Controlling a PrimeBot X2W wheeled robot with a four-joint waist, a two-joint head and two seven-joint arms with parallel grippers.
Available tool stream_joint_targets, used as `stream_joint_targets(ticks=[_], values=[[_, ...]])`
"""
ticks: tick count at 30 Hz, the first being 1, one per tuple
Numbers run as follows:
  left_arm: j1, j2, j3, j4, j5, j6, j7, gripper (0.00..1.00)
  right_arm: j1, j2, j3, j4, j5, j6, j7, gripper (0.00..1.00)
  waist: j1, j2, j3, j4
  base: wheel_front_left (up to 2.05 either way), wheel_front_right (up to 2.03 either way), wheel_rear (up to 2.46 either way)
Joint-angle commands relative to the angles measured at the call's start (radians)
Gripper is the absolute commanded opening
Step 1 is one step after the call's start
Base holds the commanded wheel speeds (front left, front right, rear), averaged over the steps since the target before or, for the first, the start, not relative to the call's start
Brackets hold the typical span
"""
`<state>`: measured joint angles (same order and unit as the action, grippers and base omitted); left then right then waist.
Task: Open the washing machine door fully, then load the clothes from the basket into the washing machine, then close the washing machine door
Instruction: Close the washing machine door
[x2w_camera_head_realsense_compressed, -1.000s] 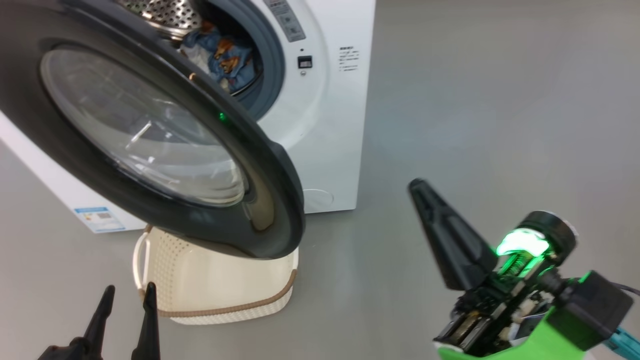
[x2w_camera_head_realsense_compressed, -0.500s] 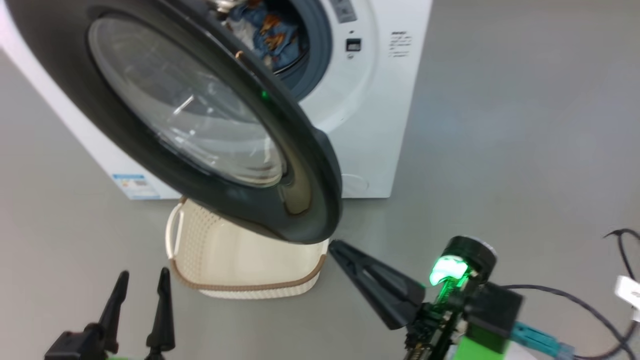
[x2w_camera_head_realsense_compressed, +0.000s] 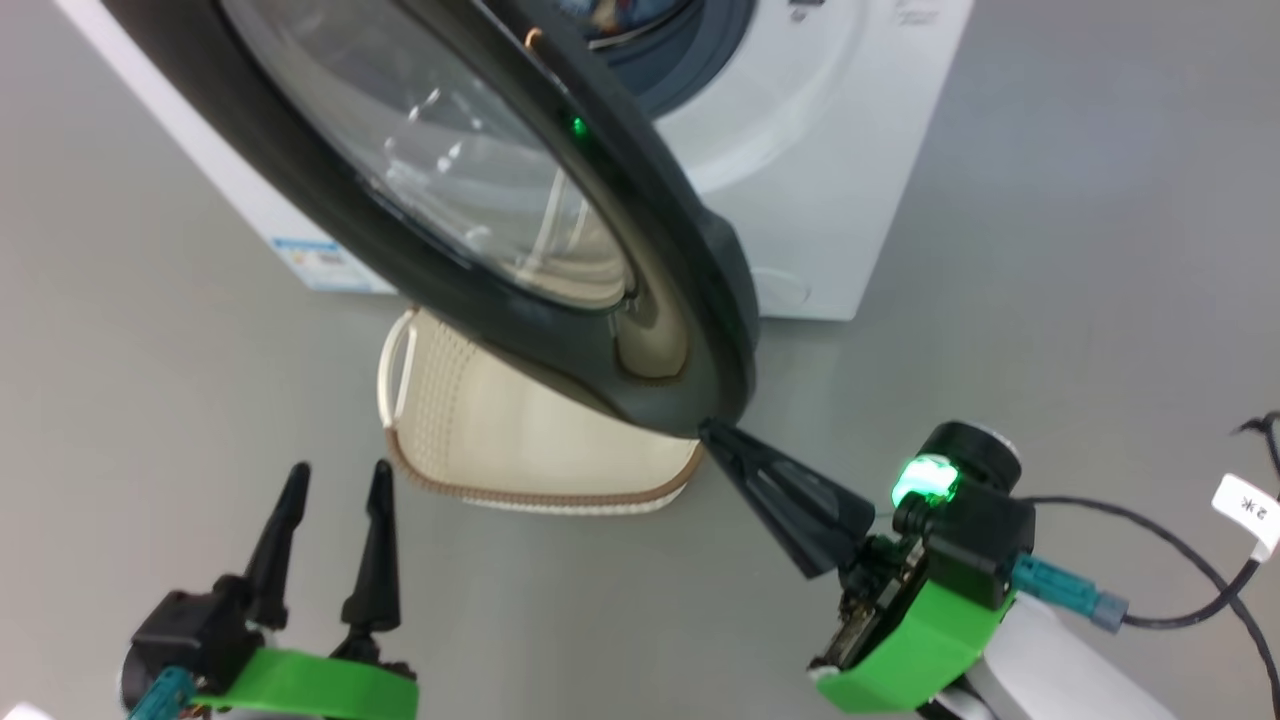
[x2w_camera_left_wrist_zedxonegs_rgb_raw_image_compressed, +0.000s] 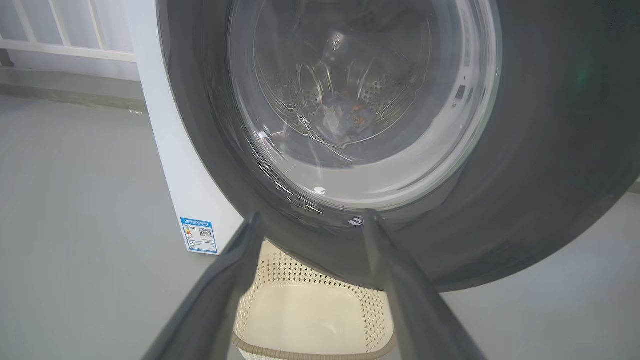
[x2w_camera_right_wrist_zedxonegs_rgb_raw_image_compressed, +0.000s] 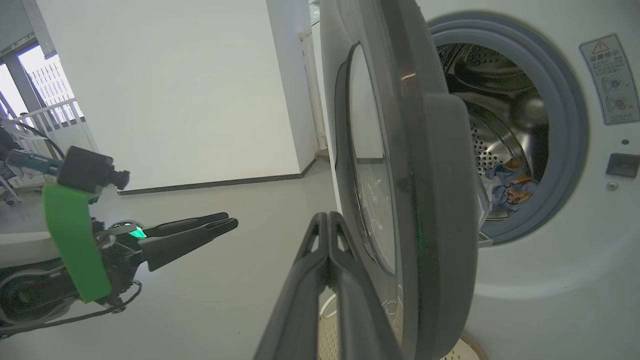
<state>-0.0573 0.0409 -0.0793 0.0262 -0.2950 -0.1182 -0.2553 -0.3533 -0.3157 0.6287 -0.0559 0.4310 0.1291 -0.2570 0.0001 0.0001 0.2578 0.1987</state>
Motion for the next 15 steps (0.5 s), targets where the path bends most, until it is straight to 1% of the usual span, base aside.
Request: stream_joint_targets(ticks=[1, 5, 10, 15], values=[[-0.035, 0.009, 0.021, -0.029, -0.015, 0.007, -0.006, 1.0, -0.019, 0.006, 0.006, -0.013, -0.006, 0.002, -0.005, 0.0, -0.0001, -0.0001, 0.055, 0.045, 0.0, 0.0, 0.0], [-0.061, 0.009, -0.004, -0.023, -0.034, 0.011, -0.006, 1.0, -0.053, 0.015, -0.01, 0.03, 0.005, 0.002, -0.005, 0.0, -0.0001, -0.0001, 0.087, 0.063, 0.0, 0.0, 0.0], [-0.083, 0.009, -0.012, -0.009, -0.05, 0.009, -0.006, 1.0, -0.089, 0.029, -0.024, 0.075, 0.015, 0.002, -0.005, 0.0, -0.0001, -0.0001, 0.104, 0.074, 0.0, 0.0, 0.0], [-0.107, 0.009, -0.01, 0.0, -0.06, 0.005, -0.006, 1.0, -0.117, 0.06, -0.106, 0.116, 0.017, 0.002, -0.005, 0.0, -0.0001, -0.0001, 0.124, 0.079, 0.0, 0.0, 0.0]])
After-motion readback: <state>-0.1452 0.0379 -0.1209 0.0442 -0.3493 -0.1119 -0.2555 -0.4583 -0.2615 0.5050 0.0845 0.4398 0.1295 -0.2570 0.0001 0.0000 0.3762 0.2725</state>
